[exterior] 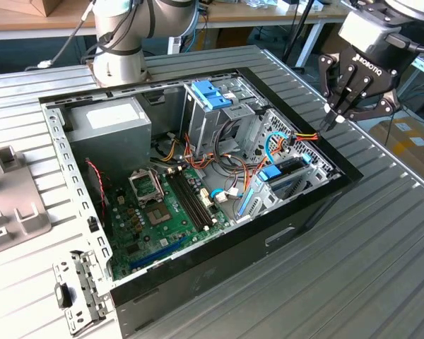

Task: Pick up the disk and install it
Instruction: 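Insert the first disk wire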

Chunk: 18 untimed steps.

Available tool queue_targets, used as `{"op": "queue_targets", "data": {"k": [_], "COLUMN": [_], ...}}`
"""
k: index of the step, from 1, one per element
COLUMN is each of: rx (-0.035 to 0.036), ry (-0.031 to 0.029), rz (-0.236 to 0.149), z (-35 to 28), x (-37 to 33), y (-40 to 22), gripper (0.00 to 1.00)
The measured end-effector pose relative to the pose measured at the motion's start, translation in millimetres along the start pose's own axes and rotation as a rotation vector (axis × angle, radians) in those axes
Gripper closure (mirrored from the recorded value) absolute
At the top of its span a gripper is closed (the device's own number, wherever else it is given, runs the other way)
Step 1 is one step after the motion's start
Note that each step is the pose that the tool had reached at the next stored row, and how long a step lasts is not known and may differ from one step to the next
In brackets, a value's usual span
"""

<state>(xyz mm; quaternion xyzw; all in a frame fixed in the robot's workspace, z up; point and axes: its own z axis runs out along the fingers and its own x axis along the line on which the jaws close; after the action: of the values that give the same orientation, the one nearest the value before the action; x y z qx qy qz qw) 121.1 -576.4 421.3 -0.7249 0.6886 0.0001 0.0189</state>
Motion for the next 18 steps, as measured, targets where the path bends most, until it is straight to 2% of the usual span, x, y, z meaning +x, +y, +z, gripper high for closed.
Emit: {"op": "queue_targets", "data": {"k": [6, 10, 17, 18], "rx": [-0.0013, -0.0027, -0.0055, -0.0061], "ry": [0.0041, 0.0115, 0.0184, 0.0189], "rz": [-0.04, -0.075, -0.178, -0.204], "z": [3.4, 5.2, 7.6, 8.0], "x": [0.1, 0.2, 0.3, 0.3], "y": [-0.8, -0.9, -0.8, -0.8], "gripper": [0.89, 0.89, 0.89, 0.89]}}
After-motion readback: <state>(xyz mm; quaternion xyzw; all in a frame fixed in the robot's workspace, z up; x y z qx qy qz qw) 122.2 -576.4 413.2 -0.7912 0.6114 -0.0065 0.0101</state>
